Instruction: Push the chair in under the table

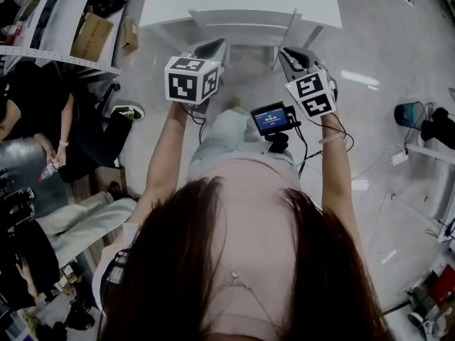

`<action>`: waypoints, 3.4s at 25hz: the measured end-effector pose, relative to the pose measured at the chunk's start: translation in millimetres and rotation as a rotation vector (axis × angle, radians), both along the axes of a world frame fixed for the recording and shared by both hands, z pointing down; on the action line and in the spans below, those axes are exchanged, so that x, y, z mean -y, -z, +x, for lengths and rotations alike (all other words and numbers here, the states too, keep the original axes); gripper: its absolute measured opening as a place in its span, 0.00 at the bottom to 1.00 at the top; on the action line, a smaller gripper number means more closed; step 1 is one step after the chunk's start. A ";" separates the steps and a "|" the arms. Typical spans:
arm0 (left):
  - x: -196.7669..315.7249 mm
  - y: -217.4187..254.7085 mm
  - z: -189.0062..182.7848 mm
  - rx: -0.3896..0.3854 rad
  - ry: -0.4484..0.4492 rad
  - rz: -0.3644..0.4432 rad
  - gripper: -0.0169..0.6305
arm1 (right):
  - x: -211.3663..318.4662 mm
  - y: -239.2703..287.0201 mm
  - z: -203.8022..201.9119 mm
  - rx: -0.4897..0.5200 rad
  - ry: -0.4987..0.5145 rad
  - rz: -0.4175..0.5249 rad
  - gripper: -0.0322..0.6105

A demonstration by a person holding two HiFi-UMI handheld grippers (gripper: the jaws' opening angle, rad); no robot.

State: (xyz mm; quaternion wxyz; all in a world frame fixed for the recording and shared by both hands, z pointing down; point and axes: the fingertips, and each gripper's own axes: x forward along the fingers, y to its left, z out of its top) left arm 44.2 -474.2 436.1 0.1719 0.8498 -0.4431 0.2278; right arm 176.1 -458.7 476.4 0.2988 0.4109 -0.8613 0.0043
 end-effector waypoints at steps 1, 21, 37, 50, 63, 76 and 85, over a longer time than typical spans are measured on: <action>-3.0 -0.3 1.1 0.001 -0.003 -0.002 0.04 | -2.3 1.3 0.4 0.003 -0.003 0.006 0.14; -74.5 6.3 -49.1 -0.100 0.023 -0.022 0.04 | -63.6 24.4 -47.1 0.083 -0.030 0.025 0.12; -136.2 37.0 -127.9 -0.130 -0.029 0.014 0.04 | -131.3 61.6 -132.1 0.175 -0.141 0.080 0.10; -162.5 39.2 -153.0 -0.165 -0.056 0.003 0.04 | -161.7 63.3 -151.9 0.149 -0.208 0.096 0.09; -180.2 40.1 -128.0 -0.183 -0.002 -0.005 0.04 | -172.3 64.7 -131.7 0.161 -0.191 0.106 0.09; -192.1 38.1 -66.0 -0.182 0.034 -0.013 0.04 | -189.3 71.8 -69.1 0.194 -0.172 0.114 0.09; -181.6 43.4 -27.5 -0.196 0.049 0.002 0.04 | -179.7 72.8 -36.0 0.215 -0.154 0.116 0.08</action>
